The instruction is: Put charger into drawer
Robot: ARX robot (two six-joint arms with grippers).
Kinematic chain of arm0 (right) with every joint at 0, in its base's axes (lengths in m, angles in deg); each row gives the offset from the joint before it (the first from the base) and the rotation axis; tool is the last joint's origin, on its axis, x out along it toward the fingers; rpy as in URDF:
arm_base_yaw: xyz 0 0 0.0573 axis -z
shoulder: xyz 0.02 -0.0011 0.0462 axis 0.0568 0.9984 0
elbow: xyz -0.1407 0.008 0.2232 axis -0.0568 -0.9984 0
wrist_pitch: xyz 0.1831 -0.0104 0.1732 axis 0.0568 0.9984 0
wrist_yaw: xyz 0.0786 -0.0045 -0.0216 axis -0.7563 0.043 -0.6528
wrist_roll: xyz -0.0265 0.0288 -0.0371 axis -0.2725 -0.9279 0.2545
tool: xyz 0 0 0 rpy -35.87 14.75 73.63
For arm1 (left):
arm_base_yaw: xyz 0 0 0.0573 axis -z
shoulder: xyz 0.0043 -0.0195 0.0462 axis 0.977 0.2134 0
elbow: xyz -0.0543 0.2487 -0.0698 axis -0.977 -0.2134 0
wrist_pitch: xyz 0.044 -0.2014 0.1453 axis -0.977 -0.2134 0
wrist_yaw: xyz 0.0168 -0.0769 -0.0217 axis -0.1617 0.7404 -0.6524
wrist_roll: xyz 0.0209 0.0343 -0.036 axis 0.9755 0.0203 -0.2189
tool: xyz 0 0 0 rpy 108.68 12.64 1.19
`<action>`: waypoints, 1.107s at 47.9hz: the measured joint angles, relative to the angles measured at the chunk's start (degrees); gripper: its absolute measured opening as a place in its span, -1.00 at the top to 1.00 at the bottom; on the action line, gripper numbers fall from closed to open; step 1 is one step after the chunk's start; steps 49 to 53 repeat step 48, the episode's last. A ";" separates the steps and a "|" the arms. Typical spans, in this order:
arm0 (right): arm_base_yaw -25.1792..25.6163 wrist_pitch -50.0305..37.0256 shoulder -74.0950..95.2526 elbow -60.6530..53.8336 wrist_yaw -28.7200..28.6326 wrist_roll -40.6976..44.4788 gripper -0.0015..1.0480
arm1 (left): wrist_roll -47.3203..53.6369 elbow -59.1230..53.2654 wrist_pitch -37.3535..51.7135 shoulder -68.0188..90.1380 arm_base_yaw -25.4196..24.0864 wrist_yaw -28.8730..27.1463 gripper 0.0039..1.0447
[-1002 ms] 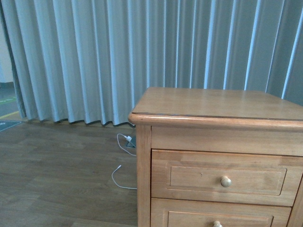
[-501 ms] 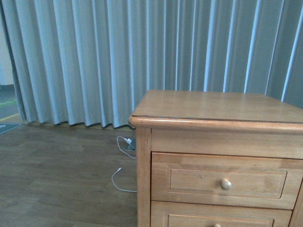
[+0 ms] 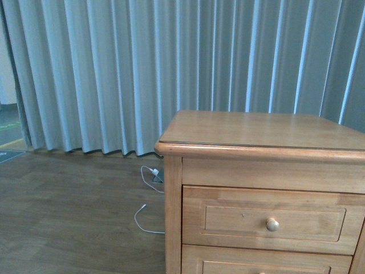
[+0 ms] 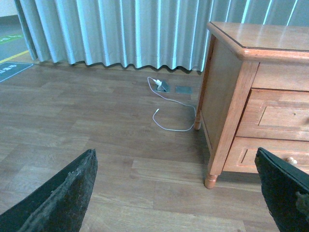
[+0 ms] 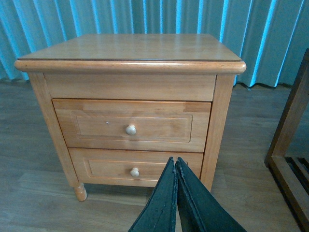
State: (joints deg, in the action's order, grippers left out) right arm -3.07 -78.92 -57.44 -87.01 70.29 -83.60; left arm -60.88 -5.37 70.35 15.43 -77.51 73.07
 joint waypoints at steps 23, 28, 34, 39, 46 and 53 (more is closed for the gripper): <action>0.00 0.00 0.00 0.00 0.00 0.00 0.96 | 0.00 0.00 0.00 0.00 0.00 0.00 -0.89; 0.00 0.00 0.00 0.00 0.00 0.09 0.77 | 0.00 0.00 0.00 0.00 0.00 0.00 -0.89; 0.00 0.00 0.00 0.00 0.02 0.09 0.23 | 0.00 0.00 0.00 0.00 0.00 0.00 -0.89; 0.00 0.00 0.00 0.00 0.00 0.09 -0.17 | 0.00 0.00 0.00 0.00 0.00 0.00 -0.89; 0.00 0.00 0.00 0.00 0.00 0.09 -0.61 | 0.00 0.00 0.00 0.00 0.00 0.00 -0.89; 0.00 0.00 0.00 0.00 0.00 0.09 -0.78 | 0.00 0.00 0.00 0.00 0.00 0.00 -0.89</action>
